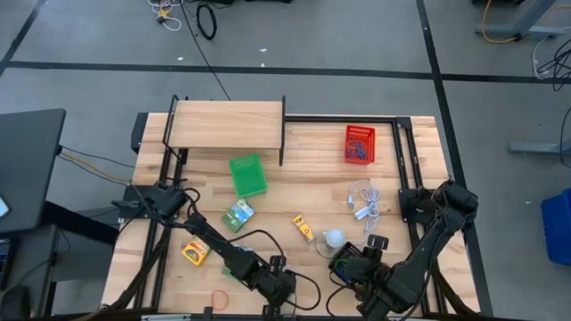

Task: Pick & Place Office Desk Supplies
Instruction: Put the blue rubber band into the red basket

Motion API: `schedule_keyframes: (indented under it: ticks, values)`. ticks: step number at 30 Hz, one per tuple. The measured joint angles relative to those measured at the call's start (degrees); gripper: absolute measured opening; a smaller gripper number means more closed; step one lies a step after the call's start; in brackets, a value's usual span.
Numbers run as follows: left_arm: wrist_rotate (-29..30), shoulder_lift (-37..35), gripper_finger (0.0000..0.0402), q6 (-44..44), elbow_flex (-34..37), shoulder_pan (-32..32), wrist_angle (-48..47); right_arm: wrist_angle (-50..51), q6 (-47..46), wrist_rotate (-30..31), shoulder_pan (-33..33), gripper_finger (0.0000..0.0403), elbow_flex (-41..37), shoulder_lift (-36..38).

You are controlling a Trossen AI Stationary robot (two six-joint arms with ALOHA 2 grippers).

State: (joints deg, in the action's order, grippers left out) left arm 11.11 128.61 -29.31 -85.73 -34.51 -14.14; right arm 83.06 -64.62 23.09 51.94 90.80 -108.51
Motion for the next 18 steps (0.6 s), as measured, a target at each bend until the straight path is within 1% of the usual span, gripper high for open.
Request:
schedule_keyframes:
  ticks: [2, 4, 10, 14, 17, 18]
  values:
    - [2.16, 0.0, 0.0025, -0.12, 0.0, -0.06, -1.54, 1.43, -0.02, 0.22, 0.33, 0.0178, 0.0, 0.51]
    - [2.73, -0.31, 0.0009, -0.5, 0.0, 0.01, -2.94, 2.18, -0.03, 0.82, 0.7, 0.0178, 0.02, 1.19]
    - [5.47, -1.87, 0.0004, -1.09, 0.26, 0.95, -7.43, 3.26, -0.02, 2.67, 1.72, 0.0178, 0.09, 2.66]
    - [9.04, -4.83, 0.0003, 0.01, 0.68, 1.57, -13.21, 3.61, -0.02, 3.12, 2.29, 0.0178, 0.09, 3.09]
    - [8.96, -7.44, 0.0004, 0.52, 0.68, 1.81, -14.85, 3.75, -0.07, 3.33, 2.69, 0.0178, 0.09, 3.19]
    - [7.95, -8.36, 0.0007, 0.92, 0.54, 1.79, -14.99, 3.77, -0.05, 3.31, 2.78, 0.0178, 0.1, 3.21]
